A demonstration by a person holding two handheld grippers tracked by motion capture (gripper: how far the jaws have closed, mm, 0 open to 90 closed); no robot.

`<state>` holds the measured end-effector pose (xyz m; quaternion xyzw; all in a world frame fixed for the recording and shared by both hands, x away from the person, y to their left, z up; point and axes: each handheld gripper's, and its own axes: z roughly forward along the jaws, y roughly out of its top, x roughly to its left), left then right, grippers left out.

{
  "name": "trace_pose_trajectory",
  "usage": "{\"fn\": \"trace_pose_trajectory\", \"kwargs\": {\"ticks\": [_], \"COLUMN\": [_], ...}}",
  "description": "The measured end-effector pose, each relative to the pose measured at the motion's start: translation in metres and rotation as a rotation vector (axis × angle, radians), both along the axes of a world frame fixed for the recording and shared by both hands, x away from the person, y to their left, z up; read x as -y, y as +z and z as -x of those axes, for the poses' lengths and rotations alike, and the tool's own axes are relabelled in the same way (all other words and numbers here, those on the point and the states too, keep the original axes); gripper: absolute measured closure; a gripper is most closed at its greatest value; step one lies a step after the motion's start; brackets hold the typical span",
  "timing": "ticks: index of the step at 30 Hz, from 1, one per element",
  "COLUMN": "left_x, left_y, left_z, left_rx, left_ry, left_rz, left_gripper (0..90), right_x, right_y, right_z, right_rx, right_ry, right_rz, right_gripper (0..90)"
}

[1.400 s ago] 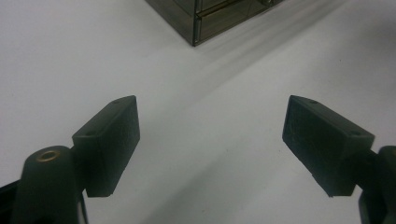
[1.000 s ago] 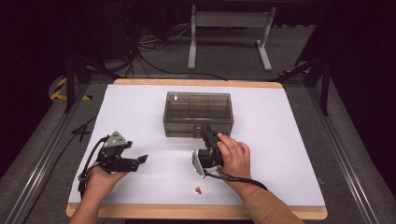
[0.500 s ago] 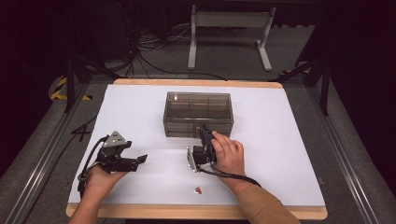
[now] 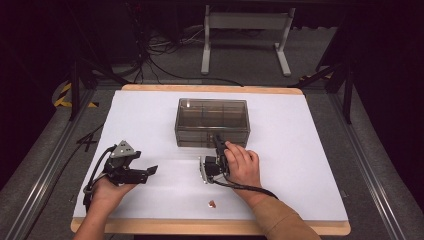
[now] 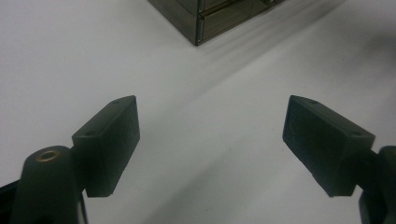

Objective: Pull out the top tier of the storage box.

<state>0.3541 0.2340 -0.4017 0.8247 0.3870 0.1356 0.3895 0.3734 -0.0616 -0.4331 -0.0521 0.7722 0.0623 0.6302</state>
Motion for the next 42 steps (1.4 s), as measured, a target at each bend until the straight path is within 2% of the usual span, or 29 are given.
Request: {"fn": "trace_pose_trajectory", "kwargs": {"ticks": [3, 12, 26, 34, 42], "left_x": [0.0, 0.0, 0.0, 0.0, 0.001], "left_y": [0.0, 0.0, 0.0, 0.0, 0.0], "left_z": [0.0, 0.0, 0.0, 0.0, 0.0], "left_rx": [0.001, 0.001, 0.002, 0.0, -0.005], "left_ry": [0.002, -0.001, 0.002, -0.001, 0.001], "left_rz": [0.001, 0.001, 0.004, 0.001, 0.003], "left_gripper": [19.5, 19.6, 19.6, 19.6, 19.5], "right_x": [-0.002, -0.002, -0.002, 0.0, 0.0], "right_y": [-0.002, -0.001, 0.002, 0.0, 0.0], "right_z": [-0.001, 0.0, 0.019, 0.032, 0.033], "right_rx": [0.001, -0.001, 0.005, -0.007, -0.017], "right_ry": [-0.012, -0.016, -0.006, 0.011, 0.012], "right_rz": [0.009, 0.015, 0.023, 0.026, 0.007], "right_gripper": [80.4, 80.8, 81.0, 80.8, 80.0]}}
